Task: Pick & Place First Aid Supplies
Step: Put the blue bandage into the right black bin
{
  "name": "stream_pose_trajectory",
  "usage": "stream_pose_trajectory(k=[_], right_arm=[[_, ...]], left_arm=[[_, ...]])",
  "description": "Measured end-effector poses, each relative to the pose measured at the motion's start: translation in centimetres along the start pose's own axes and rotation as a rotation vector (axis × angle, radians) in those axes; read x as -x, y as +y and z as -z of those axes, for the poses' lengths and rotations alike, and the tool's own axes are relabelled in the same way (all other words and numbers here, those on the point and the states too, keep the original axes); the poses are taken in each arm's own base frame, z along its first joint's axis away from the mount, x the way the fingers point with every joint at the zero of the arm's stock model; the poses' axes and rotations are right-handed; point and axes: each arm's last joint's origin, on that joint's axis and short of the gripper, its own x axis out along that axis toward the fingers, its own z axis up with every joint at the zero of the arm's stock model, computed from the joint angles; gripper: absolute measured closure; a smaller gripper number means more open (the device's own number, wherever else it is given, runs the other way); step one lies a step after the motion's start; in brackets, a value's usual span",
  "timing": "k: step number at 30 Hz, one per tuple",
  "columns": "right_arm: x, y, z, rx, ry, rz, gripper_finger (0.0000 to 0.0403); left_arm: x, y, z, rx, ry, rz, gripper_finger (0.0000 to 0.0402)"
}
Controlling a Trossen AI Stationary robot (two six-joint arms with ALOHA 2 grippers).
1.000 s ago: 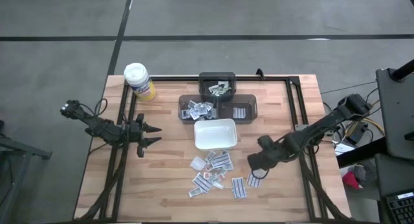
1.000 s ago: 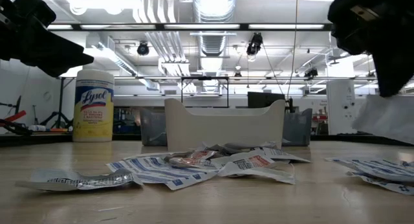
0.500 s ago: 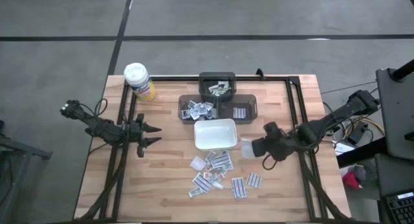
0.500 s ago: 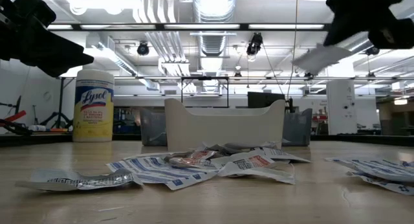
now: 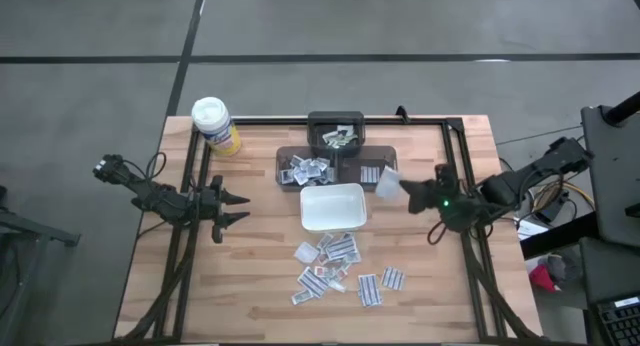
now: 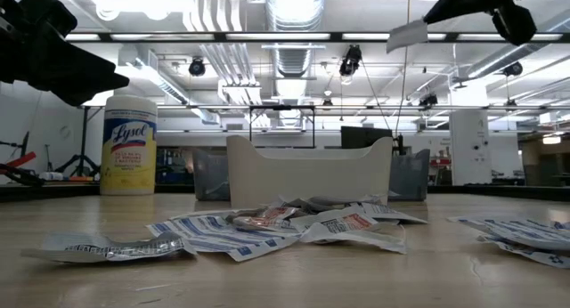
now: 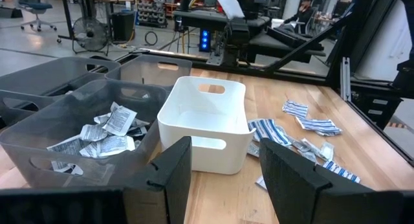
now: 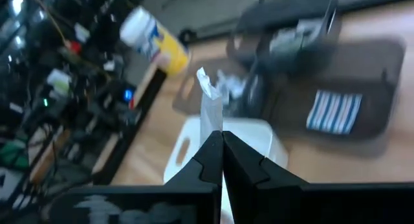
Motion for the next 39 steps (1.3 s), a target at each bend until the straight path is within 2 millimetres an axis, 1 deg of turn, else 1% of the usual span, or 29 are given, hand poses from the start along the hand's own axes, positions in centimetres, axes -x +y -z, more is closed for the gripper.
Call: stream_pose_trajectory(k=[3, 7, 12, 19, 23, 30, 35, 39], right_arm=[[-0.1, -0.1, -0.7, 0.013, -0.066, 0.011, 0.0395], [-0.6, -0.3, -1.4, 0.037, -0.127, 0.047, 0.0395], [-1.8, -0.3, -2.3, 0.065, -0.183, 0.094, 0.0395], [-3.5, -0.2, -3.9, 0.176, -0.236, 0.154, 0.0395], [-4.6, -0.4, -4.7, 0.257, -0.189, 0.176, 0.0395], [-6.9, -1.4, -5.8, 0.376, -0.053, 0.221, 0.0395], [-8.7, -2.2, -6.6, 0.427, 0.022, 0.238, 0.0395], [-10.5, -2.7, -7.2, 0.466, 0.075, 0.234, 0.0395]], left_arm=[[0.0, 0.0, 0.0, 0.001, 0.000, 0.000, 0.0225], [0.0, 0.0, 0.0, 0.000, 0.000, 0.000, 0.0225], [0.0, 0.0, 0.0, 0.000, 0.000, 0.000, 0.0225], [0.0, 0.0, 0.0, 0.000, 0.000, 0.000, 0.0225], [0.0, 0.0, 0.0, 0.000, -0.003, -0.012, 0.0225], [0.0, 0.1, 0.0, 0.000, -0.006, -0.026, 0.0225], [0.0, 0.1, 0.0, 0.000, -0.006, -0.026, 0.0225], [0.0, 0.1, 0.0, 0.000, -0.006, -0.026, 0.0225]])
